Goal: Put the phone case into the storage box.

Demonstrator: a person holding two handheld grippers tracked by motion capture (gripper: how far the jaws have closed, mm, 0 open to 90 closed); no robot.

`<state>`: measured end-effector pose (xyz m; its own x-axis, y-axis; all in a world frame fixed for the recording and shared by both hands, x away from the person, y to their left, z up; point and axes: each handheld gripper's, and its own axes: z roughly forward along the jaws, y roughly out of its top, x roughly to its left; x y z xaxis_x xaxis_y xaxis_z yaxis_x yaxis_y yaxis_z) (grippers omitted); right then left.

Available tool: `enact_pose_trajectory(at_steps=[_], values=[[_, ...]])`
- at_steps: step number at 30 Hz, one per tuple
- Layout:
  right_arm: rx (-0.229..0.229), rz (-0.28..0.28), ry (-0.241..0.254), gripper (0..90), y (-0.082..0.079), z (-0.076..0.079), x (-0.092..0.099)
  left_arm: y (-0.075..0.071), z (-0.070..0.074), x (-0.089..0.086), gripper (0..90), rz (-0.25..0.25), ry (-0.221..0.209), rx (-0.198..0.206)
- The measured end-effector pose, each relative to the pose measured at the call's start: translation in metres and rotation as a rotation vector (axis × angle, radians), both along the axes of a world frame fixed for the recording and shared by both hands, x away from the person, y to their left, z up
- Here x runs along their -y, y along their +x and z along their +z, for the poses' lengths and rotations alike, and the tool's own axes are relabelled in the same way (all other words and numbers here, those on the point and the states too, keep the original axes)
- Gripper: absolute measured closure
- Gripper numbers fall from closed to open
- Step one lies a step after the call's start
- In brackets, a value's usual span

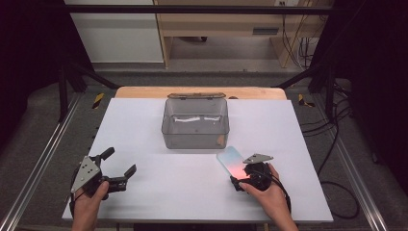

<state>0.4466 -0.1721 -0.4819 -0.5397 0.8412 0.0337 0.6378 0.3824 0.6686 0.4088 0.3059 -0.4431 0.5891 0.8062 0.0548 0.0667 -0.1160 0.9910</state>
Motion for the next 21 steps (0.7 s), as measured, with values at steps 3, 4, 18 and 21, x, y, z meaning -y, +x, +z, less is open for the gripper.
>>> enact_pose_trajectory(at_steps=[3, 4, 18, 21], values=[[0.013, -0.004, -0.014, 16.1, 0.0000, 0.0001, 0.0017, 0.0000, 0.0000, 0.0003, 1.2, 0.000, 0.000, 0.000], [0.012, -0.004, -0.011, 16.2, 0.0001, 0.0002, 0.0020, 0.0000, 0.0000, 0.0005, 1.2, -0.001, 0.000, -0.001], [0.005, -0.005, -0.029, 17.4, 0.0001, 0.0009, 0.0004, -0.0010, 0.0003, 0.0044, 1.2, -0.010, 0.010, 0.000], [-0.010, -0.010, -0.017, 17.7, 0.0016, 0.0025, 0.0010, -0.0019, 0.0006, 0.0066, 1.3, -0.012, 0.013, -0.003]])
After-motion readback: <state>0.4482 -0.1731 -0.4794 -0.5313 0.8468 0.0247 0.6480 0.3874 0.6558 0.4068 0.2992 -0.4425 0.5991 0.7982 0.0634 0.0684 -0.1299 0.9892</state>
